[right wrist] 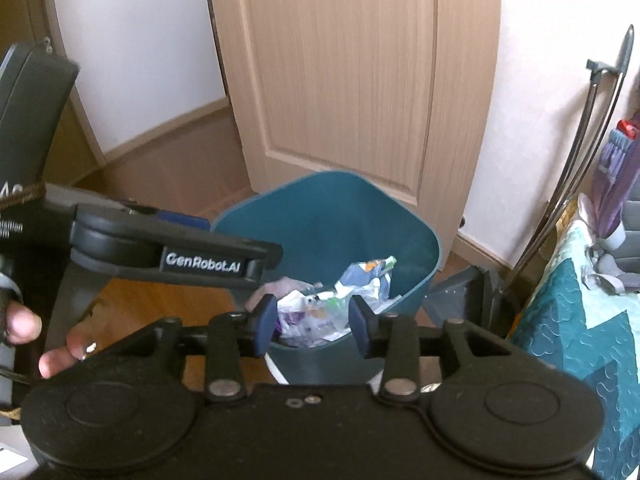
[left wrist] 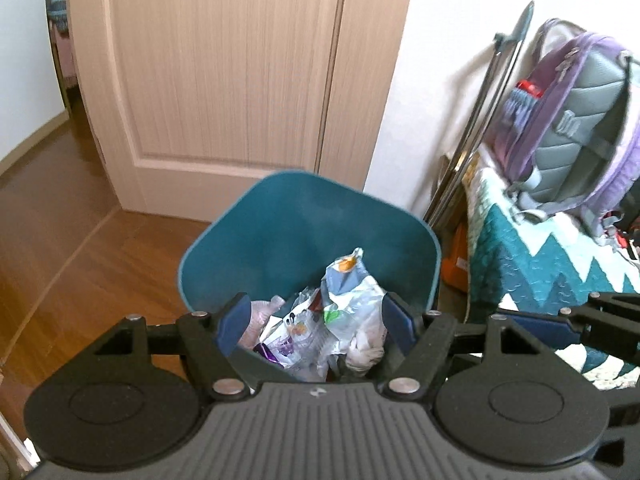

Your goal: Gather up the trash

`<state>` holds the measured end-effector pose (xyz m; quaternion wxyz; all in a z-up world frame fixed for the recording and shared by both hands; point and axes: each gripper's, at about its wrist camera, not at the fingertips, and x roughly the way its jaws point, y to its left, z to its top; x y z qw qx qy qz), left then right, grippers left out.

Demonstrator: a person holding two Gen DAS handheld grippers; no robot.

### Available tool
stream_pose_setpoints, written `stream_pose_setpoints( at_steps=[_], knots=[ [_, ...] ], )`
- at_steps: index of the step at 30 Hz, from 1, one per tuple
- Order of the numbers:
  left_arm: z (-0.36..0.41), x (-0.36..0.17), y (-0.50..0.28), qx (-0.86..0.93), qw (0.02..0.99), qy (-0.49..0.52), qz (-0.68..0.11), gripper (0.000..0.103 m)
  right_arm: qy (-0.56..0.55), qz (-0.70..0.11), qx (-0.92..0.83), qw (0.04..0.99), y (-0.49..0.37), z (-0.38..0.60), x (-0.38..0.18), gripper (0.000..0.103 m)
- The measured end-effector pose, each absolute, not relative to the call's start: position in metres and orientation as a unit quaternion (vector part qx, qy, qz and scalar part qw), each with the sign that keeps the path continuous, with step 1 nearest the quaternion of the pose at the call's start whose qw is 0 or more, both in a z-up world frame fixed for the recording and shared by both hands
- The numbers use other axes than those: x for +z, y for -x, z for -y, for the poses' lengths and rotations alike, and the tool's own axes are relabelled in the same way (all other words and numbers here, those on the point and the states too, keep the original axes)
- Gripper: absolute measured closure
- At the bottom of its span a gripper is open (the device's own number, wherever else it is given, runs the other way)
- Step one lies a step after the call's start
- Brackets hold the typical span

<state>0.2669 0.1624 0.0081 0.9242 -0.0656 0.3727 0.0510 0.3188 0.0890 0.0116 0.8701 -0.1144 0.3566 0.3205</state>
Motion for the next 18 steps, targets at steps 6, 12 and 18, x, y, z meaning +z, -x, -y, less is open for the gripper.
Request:
stream_pose_setpoints(
  at_steps=[6, 12, 18],
  knots=[
    [-0.153, 0.032, -0.227, 0.050, 0.938, 0.055, -0.339, 0.031, 0.100, -0.335, 0.331, 0.876, -0.287, -0.076, 0.036, 0.063],
    [-0.141, 0.050, -0.189, 0.045, 0.948, 0.038, -0.313, 0.031, 0.080, -0.317, 0.338, 0.882, -0.258, -0.058, 0.051, 0.059],
    [-0.131, 0.060, -0.157, 0.040, 0.956, 0.042, -0.287, 0.025, 0.047, -0.300, 0.341, 0.890, -0.241, -0.037, 0.062, 0.052]
  ],
)
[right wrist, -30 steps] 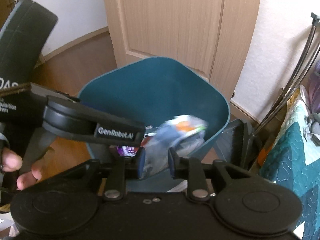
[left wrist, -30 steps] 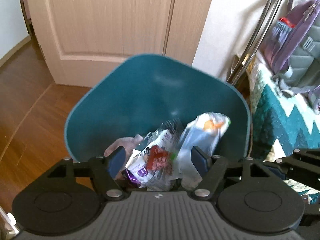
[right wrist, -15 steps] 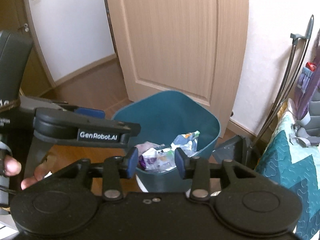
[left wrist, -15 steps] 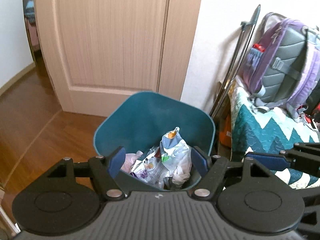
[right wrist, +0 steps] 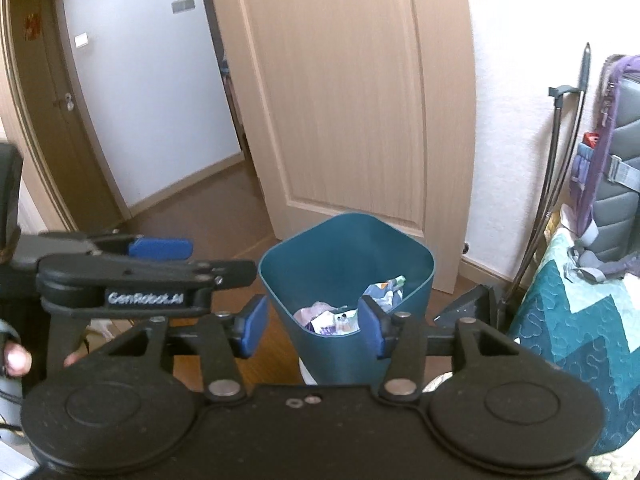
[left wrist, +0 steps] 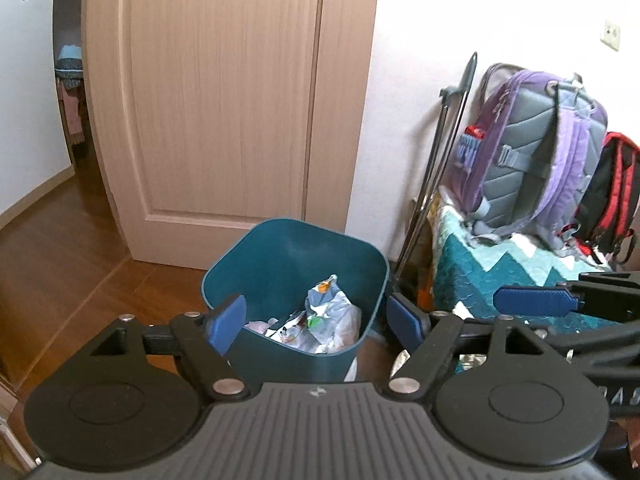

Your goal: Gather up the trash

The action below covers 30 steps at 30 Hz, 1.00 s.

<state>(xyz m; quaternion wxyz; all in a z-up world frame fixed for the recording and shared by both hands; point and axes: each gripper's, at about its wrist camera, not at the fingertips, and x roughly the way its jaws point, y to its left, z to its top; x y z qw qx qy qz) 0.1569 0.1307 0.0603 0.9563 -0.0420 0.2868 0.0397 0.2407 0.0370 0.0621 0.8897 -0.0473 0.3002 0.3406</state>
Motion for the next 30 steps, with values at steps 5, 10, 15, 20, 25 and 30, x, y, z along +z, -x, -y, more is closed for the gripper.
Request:
stream_pose_setpoints(
  at_steps=[5, 10, 15, 20, 25, 30],
  knots=[
    [-0.120, 0.065, -0.135, 0.034, 0.960, 0.047, -0.274, 0.020, 0.044, -0.286, 0.346, 0.892, -0.227, -0.027, 0.065, 0.049],
    [-0.112, 0.070, -0.119, 0.037, 0.963, 0.048, -0.263, 0.015, 0.048, -0.267, 0.345, 0.899, -0.213, -0.022, 0.066, 0.049],
    [-0.108, 0.075, -0.105, 0.038, 0.966, 0.056, -0.249, 0.008, 0.038, -0.252, 0.343, 0.904, -0.201, -0.011, 0.072, 0.048],
    [-0.106, 0.081, -0.091, 0.037, 0.971, 0.065, -0.228, 0.001, 0.031, -0.235, 0.338, 0.911, -0.193, -0.002, 0.077, 0.048],
    [-0.105, 0.085, -0.083, 0.048, 0.972, 0.069, -0.219, 0.001, 0.023, -0.225, 0.342, 0.912, -0.186, 0.005, 0.082, 0.048],
    [-0.103, 0.087, -0.077, 0.053, 0.974, 0.068, -0.211, 0.001, 0.014, -0.223, 0.340, 0.913, -0.185, 0.009, 0.083, 0.048]
  ],
)
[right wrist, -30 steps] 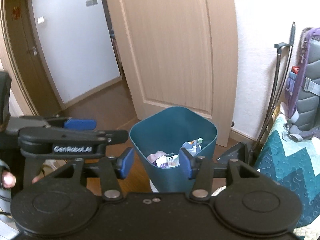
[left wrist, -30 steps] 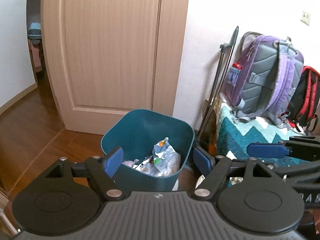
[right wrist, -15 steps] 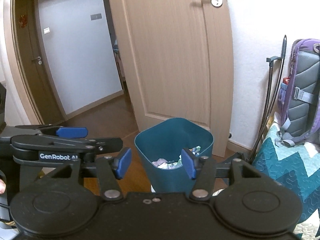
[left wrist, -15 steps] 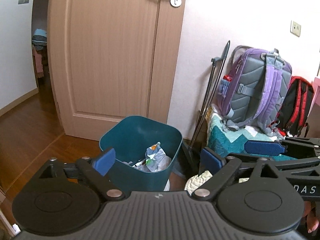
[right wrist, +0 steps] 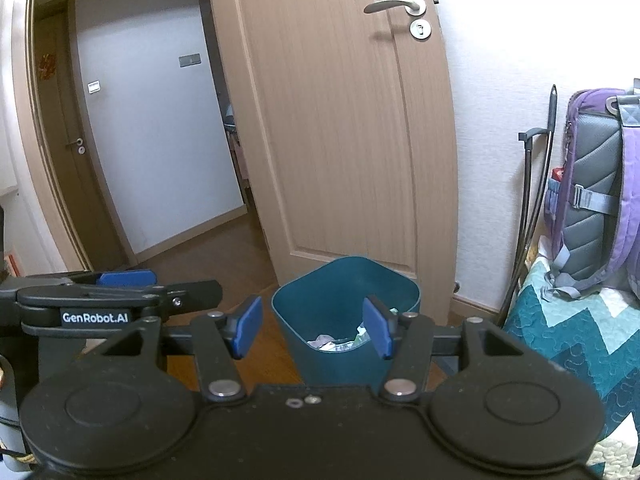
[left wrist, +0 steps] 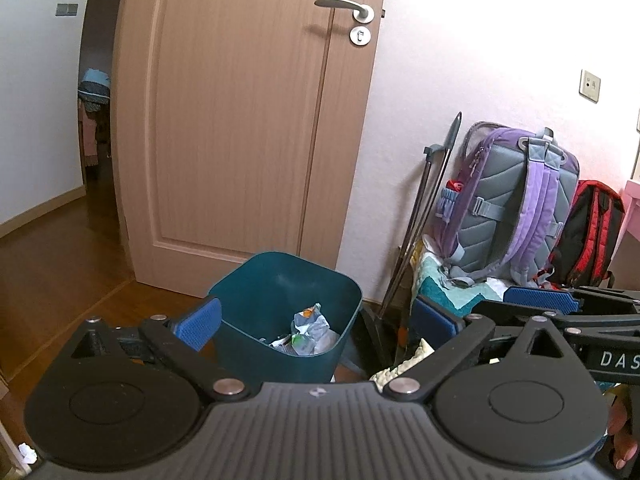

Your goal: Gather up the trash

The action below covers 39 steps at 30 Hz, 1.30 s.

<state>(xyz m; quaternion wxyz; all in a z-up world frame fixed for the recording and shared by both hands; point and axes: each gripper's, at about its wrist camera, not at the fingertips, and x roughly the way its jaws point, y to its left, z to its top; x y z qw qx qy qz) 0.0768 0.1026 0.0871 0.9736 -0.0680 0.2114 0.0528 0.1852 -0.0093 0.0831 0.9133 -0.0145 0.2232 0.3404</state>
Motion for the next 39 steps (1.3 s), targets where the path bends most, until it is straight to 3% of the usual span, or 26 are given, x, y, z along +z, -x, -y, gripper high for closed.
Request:
stream_pose_setpoints(
  at_steps=[39],
  knots=[
    [-0.091, 0.093, -0.061, 0.055, 0.979, 0.057, -0.187, 0.001, 0.004, -0.213, 0.349, 0.912, -0.175, 0.015, 0.089, 0.048]
  ],
)
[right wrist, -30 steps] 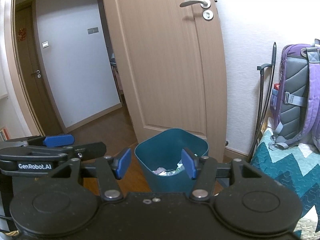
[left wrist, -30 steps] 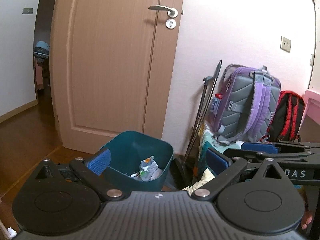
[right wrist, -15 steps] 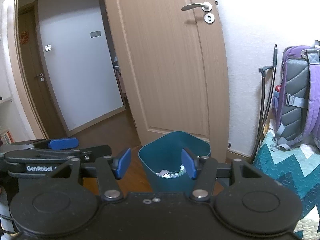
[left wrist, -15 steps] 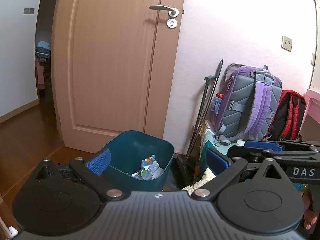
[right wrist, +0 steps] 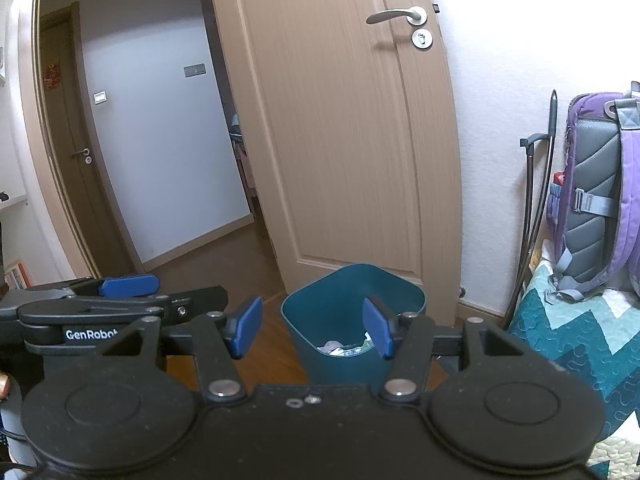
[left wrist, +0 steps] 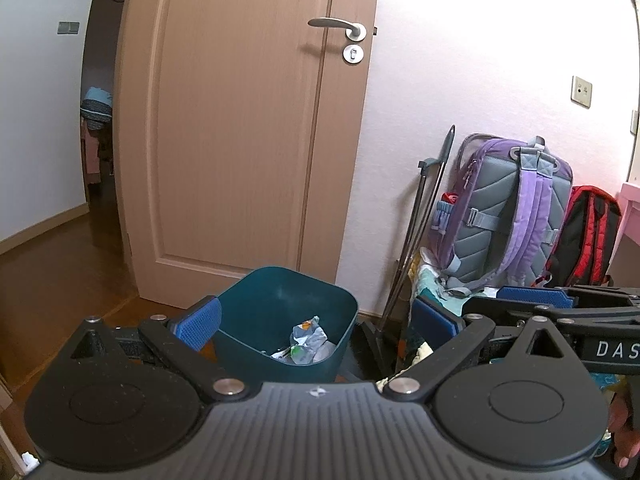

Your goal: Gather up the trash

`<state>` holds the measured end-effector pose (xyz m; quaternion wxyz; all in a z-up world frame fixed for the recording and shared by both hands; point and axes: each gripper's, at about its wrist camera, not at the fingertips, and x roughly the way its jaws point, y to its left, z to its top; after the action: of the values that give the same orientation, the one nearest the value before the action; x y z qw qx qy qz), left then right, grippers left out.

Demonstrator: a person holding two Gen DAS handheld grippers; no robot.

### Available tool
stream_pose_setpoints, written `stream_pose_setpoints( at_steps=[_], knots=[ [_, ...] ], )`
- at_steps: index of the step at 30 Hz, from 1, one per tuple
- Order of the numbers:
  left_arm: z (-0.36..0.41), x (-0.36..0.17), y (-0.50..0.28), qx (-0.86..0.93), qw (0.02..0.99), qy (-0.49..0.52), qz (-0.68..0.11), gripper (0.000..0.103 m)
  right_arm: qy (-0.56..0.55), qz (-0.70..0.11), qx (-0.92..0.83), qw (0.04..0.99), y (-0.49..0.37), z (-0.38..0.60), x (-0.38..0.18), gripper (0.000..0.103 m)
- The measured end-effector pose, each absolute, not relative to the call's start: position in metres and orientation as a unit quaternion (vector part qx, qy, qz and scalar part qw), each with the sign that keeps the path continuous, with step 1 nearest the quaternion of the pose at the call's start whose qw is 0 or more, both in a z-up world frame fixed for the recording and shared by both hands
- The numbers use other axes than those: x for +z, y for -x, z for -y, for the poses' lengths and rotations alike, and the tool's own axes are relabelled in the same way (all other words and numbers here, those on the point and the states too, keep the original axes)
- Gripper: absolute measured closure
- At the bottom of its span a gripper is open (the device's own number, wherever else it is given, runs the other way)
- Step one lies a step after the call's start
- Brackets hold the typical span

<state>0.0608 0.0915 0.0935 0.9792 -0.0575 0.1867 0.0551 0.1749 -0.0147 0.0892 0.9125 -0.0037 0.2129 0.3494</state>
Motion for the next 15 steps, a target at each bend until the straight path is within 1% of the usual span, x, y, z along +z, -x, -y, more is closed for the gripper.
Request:
stream_pose_setpoints(
  at_steps=[4, 10, 15],
  knots=[
    [-0.0924, 0.0932, -0.0572, 0.051, 0.980, 0.061, -0.180, 0.001, 0.005, -0.212, 0.352, 0.912, -0.1751, 0.0150, 0.0893, 0.048],
    [-0.0932, 0.0921, -0.0588, 0.041, 0.978, 0.060, -0.195, 0.001, 0.000, -0.215, 0.356, 0.909, -0.1760, 0.0168, 0.0877, 0.048],
    [-0.0923, 0.0905, -0.0592, 0.047, 0.978, 0.058, -0.193, 0.001, 0.000, -0.214, 0.360, 0.908, -0.1761, 0.0161, 0.0870, 0.048]
  ],
)
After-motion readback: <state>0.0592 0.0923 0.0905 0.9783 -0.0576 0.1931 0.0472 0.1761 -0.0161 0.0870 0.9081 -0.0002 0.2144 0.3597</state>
